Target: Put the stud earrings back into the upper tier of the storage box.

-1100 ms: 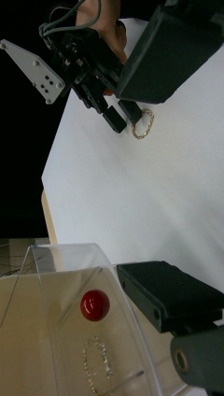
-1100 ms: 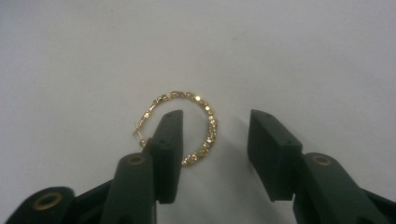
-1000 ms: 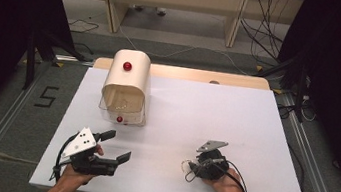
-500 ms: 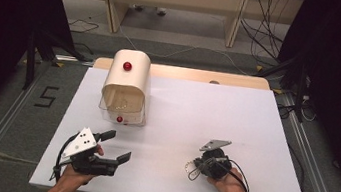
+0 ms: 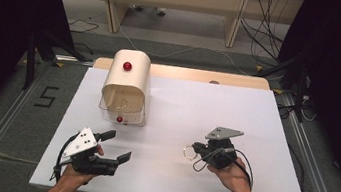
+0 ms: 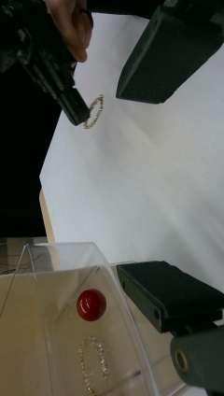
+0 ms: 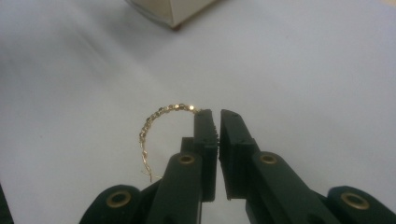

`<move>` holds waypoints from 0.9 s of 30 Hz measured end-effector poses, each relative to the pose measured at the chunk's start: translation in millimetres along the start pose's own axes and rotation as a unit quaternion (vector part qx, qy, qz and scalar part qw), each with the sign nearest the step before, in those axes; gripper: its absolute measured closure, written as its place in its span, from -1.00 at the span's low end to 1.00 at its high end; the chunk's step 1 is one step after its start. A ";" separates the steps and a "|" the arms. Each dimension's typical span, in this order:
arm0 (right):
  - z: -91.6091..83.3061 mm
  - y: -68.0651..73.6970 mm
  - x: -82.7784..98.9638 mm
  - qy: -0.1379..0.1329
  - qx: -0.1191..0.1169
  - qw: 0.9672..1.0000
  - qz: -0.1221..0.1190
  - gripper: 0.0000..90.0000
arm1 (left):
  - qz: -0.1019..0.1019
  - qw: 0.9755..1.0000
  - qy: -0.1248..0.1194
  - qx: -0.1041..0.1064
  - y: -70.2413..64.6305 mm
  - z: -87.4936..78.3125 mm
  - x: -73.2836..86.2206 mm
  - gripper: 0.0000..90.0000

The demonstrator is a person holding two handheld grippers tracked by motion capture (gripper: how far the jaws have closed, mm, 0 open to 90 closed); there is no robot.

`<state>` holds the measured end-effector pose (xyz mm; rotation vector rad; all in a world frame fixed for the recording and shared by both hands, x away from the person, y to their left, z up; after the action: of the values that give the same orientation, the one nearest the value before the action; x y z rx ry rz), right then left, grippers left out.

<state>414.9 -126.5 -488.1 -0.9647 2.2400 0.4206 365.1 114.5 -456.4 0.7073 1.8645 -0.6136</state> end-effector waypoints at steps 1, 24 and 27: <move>-2.4 0.4 -4.5 -0.006 -0.001 1.000 -0.001 0.91 | 0.000 1.000 0.000 0.000 0.1 0.1 0.0 -0.72; -10.8 29.1 -98.6 -0.082 -0.043 0.995 -0.032 0.91 | 0.000 1.000 -0.002 0.000 0.6 -1.0 -1.0 -0.72; -10.6 34.1 -110.0 -0.088 -0.048 0.994 -0.037 0.91 | -0.001 1.000 -0.003 0.000 0.7 -1.3 -1.3 -0.72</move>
<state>441.8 -51.1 -404.7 -1.0154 2.0361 0.5609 365.2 115.6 -454.8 0.7031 1.8598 -0.6170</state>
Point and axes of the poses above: each handheld gripper's, and its own axes: z roughly forward along the jaws, x roughly out of its underside, y roughly to its left, the point moved 10 cm from there along z, roughly forward along the jaws, and after that the axes turned 5 degrees about y, right-handed, at the moved point
